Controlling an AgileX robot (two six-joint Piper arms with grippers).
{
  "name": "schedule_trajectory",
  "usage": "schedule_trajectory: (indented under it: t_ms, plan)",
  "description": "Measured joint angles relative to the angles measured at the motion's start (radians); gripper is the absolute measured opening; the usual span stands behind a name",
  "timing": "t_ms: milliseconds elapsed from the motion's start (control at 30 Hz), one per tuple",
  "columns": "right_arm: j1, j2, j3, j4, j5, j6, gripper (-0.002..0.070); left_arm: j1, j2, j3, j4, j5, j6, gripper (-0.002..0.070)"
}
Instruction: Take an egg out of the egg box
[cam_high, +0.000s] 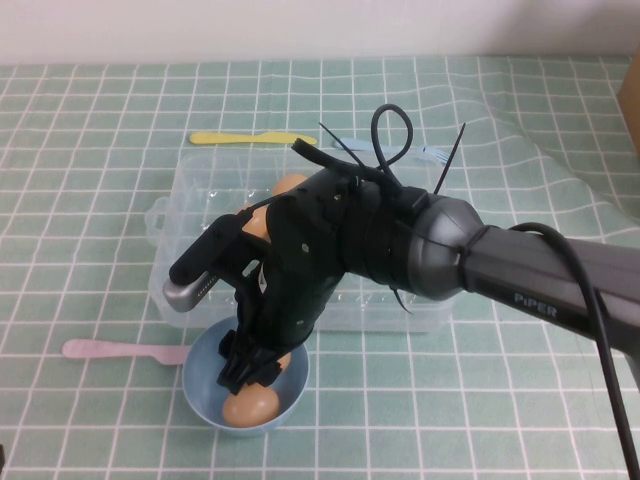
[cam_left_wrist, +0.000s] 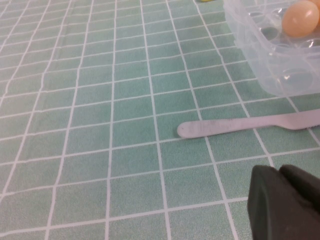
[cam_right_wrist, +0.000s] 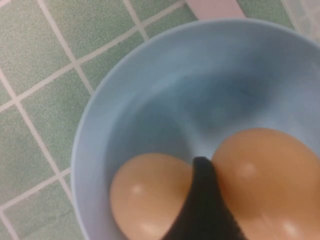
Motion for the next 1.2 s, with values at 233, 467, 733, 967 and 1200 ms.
schedule_trajectory:
  t_ms: [233,467,733,967,1200]
  plan:
    - [-0.004,-0.004,0.000,-0.010,0.008,0.038,0.0456,0.000,0.000,0.000,0.000,0.000,0.000,-0.0004]
    - [-0.006,-0.107,0.002,-0.014,0.078,0.055,0.0415,0.000,0.000,0.000,0.000,0.000,0.000,-0.0004]
    - [-0.001,-0.332,0.105,-0.014,0.204,0.059,0.0064,0.000,0.000,0.000,0.000,0.000,0.000,-0.0005]
    - [-0.001,-0.543,0.294,-0.034,0.212,0.099,-0.0010,0.000,0.000,0.000,0.000,0.000,0.000,-0.0004]
    - [-0.001,-0.768,0.542,-0.152,0.206,0.227,-0.0015,0.000,0.000,0.000,0.000,0.000,0.000,-0.0004]
